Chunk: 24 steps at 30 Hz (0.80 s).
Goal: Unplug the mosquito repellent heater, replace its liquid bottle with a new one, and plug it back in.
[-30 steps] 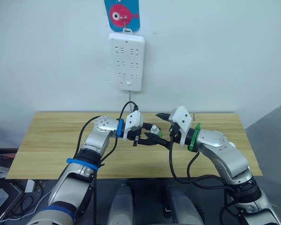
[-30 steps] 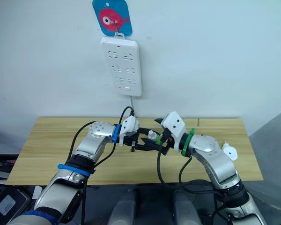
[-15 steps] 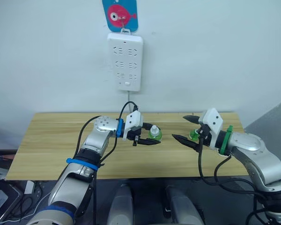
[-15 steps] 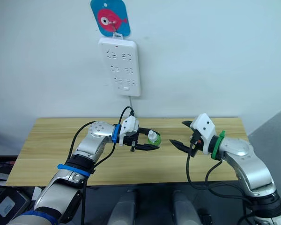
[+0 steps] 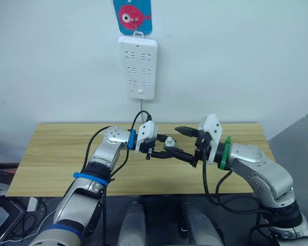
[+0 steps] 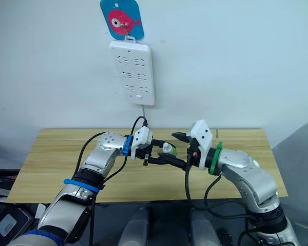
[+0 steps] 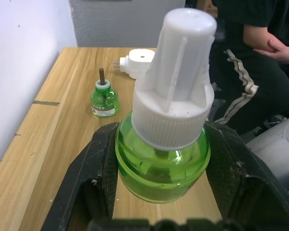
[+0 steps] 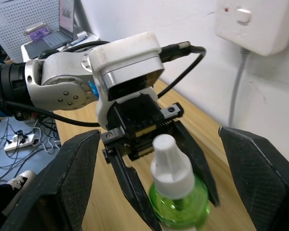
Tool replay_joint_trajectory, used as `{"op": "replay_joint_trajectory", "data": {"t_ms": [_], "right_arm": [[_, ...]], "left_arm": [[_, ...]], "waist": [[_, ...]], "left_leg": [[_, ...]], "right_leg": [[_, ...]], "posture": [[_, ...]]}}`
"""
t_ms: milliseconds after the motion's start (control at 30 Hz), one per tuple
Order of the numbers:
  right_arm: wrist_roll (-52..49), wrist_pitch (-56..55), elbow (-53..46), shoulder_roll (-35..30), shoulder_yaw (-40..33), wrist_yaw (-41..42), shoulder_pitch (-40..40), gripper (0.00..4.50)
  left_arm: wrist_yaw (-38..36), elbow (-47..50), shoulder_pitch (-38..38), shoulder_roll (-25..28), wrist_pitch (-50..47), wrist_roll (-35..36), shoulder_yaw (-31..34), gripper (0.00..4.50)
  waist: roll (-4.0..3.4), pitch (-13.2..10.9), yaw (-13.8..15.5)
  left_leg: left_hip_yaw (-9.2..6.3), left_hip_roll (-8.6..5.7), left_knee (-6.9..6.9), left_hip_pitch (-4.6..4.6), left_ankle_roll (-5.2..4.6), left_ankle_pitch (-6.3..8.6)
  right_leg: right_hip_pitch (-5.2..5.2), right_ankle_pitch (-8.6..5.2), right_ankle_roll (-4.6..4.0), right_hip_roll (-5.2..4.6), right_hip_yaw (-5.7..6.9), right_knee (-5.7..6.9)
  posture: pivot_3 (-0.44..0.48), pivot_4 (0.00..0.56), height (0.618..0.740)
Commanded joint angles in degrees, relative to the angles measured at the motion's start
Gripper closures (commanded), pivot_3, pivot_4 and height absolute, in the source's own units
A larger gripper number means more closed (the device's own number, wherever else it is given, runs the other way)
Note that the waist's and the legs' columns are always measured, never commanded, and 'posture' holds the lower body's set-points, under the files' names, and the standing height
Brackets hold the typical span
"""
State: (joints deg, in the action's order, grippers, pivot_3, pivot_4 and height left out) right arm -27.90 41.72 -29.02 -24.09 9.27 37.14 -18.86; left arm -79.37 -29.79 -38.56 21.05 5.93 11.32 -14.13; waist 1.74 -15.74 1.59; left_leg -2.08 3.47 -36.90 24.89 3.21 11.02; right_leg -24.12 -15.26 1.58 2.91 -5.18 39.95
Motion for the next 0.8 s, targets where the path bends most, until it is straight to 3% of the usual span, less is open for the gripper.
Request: {"op": "replay_joint_trajectory", "data": {"t_ms": [33, 133, 433, 600, 800], "right_arm": [[0.4, -1.2, -0.4, 0.3, 0.4, -0.3, -0.7, 0.40], [0.9, -2.0, 0.4, 0.3, 1.2, 0.1, -0.8, 1.01], [3.6, -5.8, 1.7, -0.4, 2.7, 1.5, -1.5, 4.27], [2.7, -7.2, -1.1, 0.0, 2.0, 2.1, -2.7, 4.37], [-8.1, 2.7, -8.9, 2.5, -6.2, -4.5, -10.8, 4.37]], "left_arm": [[0.1, 1.2, -0.6, -0.3, 1.1, 0.2, 0.7, 2.27], [0.1, 1.7, -0.1, -0.1, 1.0, 0.3, 0.7, 2.27], [0.5, 2.2, 0.7, -0.4, 1.0, 0.3, 0.6, 2.27], [0.5, 2.3, 0.8, -0.3, 0.9, 0.2, 0.6, 2.27], [1.8, 1.0, 1.5, 1.0, 0.9, -0.3, 1.4, 2.27]], "waist": [[0.00, 0.0, 0.0], [-0.01, 0.0, -0.1], [-0.01, 0.0, -0.1], [-0.01, 0.0, -0.1], [-0.02, 0.0, -0.2]], "left_leg": [[0.01, 0.00, 0.00, 0.00, 0.00, 0.00], [0.00, 0.01, -0.01, -0.01, 0.00, 0.00], [0.00, 0.01, 0.00, -0.01, 0.00, 0.00], [0.00, 0.01, -0.01, -0.01, 0.00, 0.00], [-0.01, 0.03, -0.01, -0.01, 0.00, 0.00]], "right_leg": [[0.00, 0.00, 0.00, 0.00, -0.01, 0.00], [0.00, 0.00, 0.00, 0.00, 0.00, 0.02], [-0.01, 0.00, 0.00, 0.00, 0.01, 0.02], [0.00, 0.00, 0.00, 0.00, 0.00, 0.02], [-0.01, 0.01, -0.01, 0.00, 0.01, 0.04]], "posture": [[0.183, 0.190, 0.740], [0.189, 0.190, 0.740], [0.189, 0.190, 0.740], [0.183, 0.195, 0.740], [0.181, 0.198, 0.740]]}}
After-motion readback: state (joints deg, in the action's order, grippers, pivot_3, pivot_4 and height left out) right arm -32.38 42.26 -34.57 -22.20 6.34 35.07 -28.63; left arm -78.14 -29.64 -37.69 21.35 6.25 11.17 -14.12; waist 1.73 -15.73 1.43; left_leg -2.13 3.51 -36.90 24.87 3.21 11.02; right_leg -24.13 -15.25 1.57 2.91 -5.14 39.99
